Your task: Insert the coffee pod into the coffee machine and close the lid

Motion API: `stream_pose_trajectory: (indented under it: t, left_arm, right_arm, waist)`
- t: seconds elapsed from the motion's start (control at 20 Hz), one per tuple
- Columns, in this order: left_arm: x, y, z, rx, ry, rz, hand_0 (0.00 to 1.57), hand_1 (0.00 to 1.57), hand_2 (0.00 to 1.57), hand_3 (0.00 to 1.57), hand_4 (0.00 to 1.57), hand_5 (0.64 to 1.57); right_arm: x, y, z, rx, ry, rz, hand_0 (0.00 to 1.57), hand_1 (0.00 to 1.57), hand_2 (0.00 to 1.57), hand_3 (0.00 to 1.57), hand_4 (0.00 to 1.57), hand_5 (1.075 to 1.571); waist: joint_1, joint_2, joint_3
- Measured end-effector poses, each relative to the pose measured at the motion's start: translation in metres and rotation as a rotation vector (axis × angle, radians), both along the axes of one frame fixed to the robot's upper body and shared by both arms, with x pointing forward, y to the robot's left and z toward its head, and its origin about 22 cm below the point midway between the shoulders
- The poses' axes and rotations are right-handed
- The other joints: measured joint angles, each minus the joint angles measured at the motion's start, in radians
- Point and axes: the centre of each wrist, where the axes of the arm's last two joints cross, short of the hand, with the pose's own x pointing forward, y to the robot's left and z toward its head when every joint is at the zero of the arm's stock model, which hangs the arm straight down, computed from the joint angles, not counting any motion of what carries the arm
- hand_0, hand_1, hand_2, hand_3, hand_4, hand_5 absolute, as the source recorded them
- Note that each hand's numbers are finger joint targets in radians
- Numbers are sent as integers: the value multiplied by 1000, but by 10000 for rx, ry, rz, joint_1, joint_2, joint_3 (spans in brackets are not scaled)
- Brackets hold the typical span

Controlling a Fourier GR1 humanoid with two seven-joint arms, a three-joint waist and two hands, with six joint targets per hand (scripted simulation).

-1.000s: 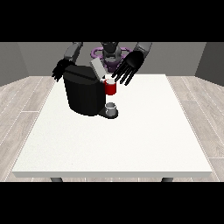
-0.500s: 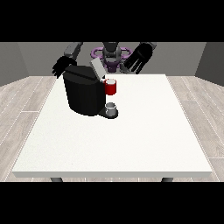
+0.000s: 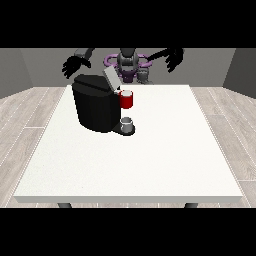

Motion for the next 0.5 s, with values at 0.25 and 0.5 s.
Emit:
stream_pose_trajectory:
  t: [0.25, 0.5]
  left_arm:
    - [-24, 7, -45, -1433, 714, 463, 0, 0, 0, 0, 90, 1571]
    - [-48, 10, -78, -2300, 1459, 731, 0, 0, 0, 0, 0, 1571]
  right_arm:
    - [2, -6, 16, -238, -189, 767, 0, 0, 0, 0, 257, 1571]
    - [10, -7, 41, -467, -493, 1591, 0, 0, 0, 0, 0, 1571]
  waist:
    - [386, -598, -2]
    - [722, -1186, 3]
